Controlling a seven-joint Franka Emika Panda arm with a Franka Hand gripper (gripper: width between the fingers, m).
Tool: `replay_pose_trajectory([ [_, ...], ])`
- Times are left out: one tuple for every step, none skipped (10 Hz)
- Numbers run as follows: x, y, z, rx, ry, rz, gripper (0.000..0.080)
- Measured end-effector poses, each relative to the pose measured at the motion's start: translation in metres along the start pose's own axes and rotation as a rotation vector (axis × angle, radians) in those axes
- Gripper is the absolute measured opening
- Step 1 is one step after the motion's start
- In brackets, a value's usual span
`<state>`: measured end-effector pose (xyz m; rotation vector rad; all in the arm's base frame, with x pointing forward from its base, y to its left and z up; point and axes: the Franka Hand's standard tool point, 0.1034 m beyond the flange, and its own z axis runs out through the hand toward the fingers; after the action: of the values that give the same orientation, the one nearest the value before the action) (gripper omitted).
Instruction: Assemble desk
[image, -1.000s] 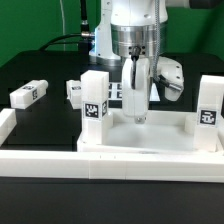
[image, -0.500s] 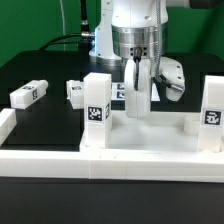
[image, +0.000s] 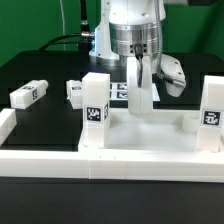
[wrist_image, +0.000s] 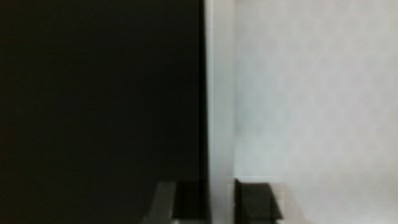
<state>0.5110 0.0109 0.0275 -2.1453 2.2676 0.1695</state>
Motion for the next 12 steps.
replay_pose_trajectory([
  [0.003,0.001,-0.003,0.003,-0.002,-0.010,0.0063],
  [0.006,0.005,-0.002,0.008,0.005,-0.010,0.0063],
  [0.011,0.011,0.001,0.007,0.013,-0.009,0.0063],
  [0.013,0.013,0.003,0.012,0.021,-0.011,0.0063],
  [0.013,0.012,0.003,0.012,0.022,-0.035,0.0063],
  [0.013,0.012,0.003,0.011,0.023,-0.118,0.0063],
  [0.013,0.012,0.004,0.009,0.024,-0.202,0.0063],
  [0.014,0.013,0.004,0.007,0.025,-0.265,0.0064],
  [0.018,0.014,0.005,0.003,0.026,-0.316,0.0064],
  [0.023,0.016,0.006,-0.001,0.028,-0.360,0.0064],
  [0.032,0.019,0.006,-0.007,0.032,-0.439,0.0064],
  [0.040,0.021,0.005,-0.012,0.034,-0.517,0.0064],
])
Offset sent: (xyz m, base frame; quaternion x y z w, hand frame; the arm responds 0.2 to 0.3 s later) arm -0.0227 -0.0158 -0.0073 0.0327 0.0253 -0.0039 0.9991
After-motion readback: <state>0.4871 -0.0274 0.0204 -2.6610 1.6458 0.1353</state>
